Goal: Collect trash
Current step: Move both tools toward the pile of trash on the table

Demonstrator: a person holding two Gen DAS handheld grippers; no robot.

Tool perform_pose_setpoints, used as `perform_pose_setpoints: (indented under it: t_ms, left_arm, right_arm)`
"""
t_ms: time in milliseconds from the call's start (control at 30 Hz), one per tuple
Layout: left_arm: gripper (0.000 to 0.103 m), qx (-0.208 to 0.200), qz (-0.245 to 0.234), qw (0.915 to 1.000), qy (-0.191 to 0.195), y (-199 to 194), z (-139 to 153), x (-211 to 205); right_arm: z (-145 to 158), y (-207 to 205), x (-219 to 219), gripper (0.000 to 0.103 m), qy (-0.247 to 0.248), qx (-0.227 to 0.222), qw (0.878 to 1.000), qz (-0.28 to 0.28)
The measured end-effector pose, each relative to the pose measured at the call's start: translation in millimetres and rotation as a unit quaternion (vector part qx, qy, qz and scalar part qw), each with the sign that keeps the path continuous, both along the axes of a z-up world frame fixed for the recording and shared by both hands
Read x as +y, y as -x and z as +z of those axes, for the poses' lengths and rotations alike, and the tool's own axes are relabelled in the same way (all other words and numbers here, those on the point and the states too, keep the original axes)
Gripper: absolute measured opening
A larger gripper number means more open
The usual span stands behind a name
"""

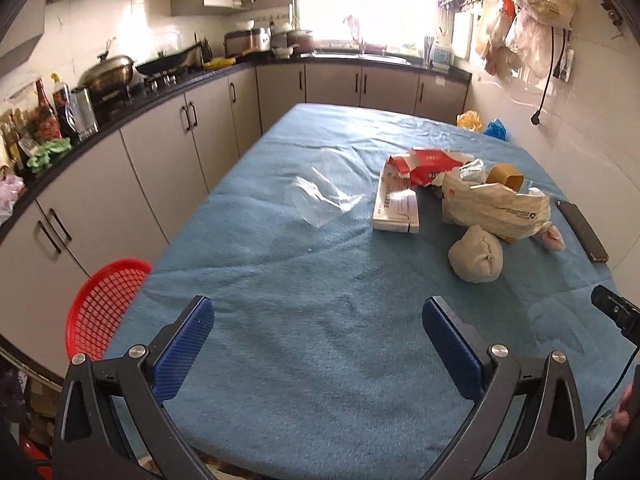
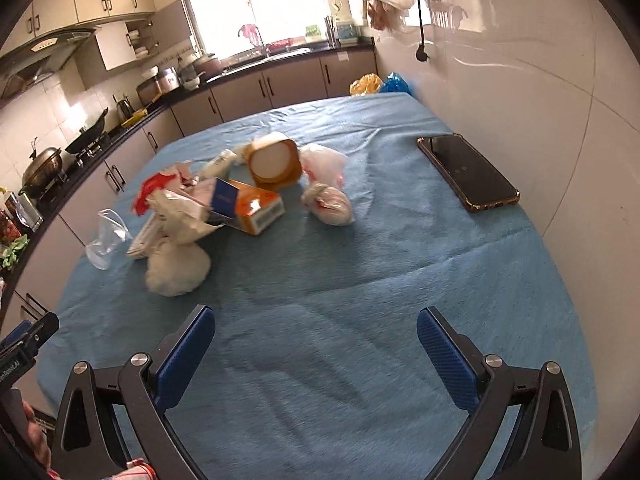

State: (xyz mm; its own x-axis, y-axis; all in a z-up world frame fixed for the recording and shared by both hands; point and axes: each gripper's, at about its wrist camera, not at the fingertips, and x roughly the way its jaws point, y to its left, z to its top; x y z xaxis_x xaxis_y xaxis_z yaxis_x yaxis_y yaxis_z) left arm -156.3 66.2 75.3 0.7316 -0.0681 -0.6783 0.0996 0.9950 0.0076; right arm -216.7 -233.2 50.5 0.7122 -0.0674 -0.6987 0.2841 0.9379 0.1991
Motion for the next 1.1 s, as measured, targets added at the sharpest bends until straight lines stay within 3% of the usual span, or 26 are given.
perform_pose_setpoints:
  t_ms: [467,667,933,1100]
  left_arm:
    - [0.103,-0.056,-0.002,0.9984,-0.010,33,19,4]
    - [0.103,-0.079,0.005,0.9969,-0.003,53,30,12]
    - [0.103,-0.106,0.014,0.9942,-0.010,80,39,24]
    - [0.103,-0.111,0.019,0.9936,0.005,91,44,35]
  right_arm:
    - [36,35,52,0.103,0.067,-0.084,0.994,0.006]
    - [49,54,56,0.103,0.039,-0.111,0.993,0.004]
    - [59,82,72,0.103,0.061,-0.127,0.990,0.008]
    - [65,95,79,0.103,0.067,-0.133,0.989,0.008]
